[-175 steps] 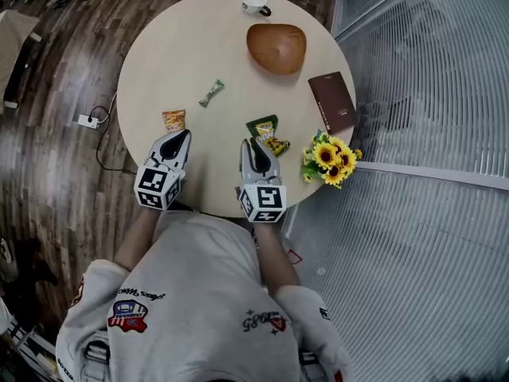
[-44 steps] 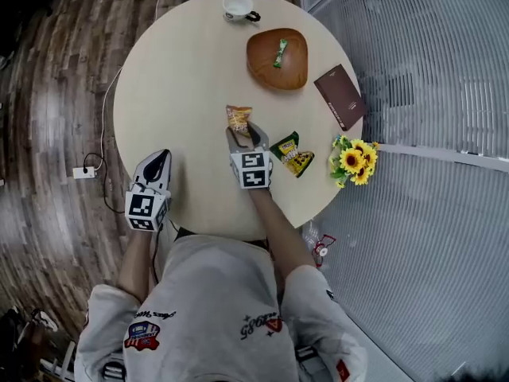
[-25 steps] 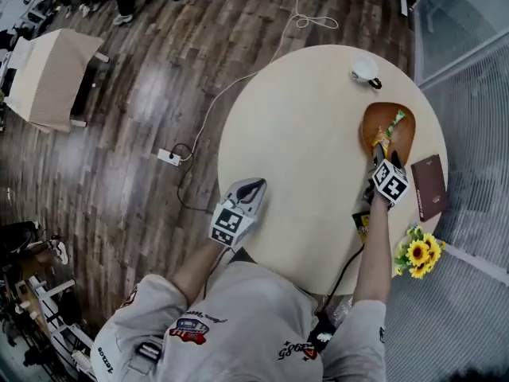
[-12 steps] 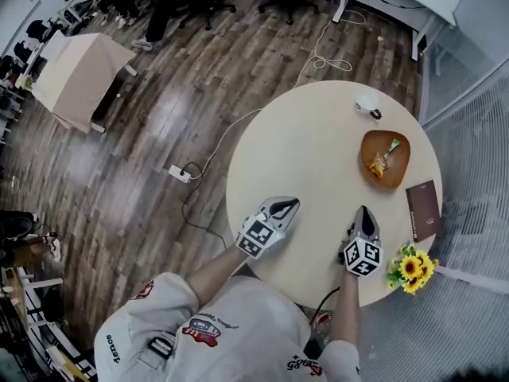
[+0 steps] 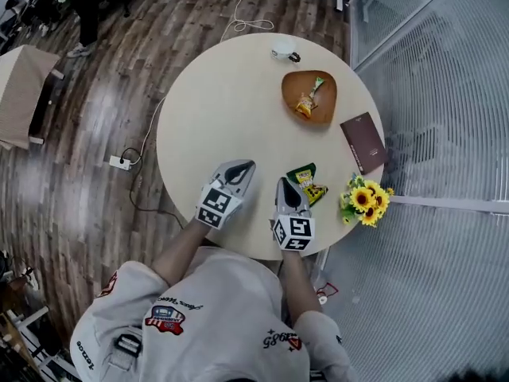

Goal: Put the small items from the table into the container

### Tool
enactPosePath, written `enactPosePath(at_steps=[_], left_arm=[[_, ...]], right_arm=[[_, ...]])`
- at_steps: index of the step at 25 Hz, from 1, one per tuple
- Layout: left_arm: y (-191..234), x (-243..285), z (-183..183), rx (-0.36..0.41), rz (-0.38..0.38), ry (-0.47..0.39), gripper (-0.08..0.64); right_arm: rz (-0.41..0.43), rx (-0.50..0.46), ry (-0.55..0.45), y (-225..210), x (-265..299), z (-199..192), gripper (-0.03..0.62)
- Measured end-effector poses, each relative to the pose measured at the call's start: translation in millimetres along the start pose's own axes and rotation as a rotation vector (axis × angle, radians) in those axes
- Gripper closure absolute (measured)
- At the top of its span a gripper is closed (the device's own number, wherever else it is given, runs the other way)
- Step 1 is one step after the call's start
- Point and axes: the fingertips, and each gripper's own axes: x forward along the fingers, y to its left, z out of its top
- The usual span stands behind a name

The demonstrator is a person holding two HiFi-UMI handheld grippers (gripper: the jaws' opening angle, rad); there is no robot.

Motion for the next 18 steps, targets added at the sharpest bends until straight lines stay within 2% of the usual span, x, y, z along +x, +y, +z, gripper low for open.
enactPosePath(at_steps=[7,12,16,18], left_arm=[[-16,1,-1,0.011,-0.017,0.018,0.555],[-28,-1,4,-0.029,-0.078,-0.029,0.555],[-18,-2,-5,0.021,-0.039,0.001,0.555],[-14,-2,-8,0.018,-0.03,0.019,0.555]], right_arm=[[-0.015,0.009,-0.006,-1,-15,2,0.591],[-0.032,0.015,-0.012,-5,-22,-3,0.591],[-0.076,0.001,-0.039,-13,-17,-11,0.591],[-0.131,-0.023,-0.006,-35,-14,-26,0.589]])
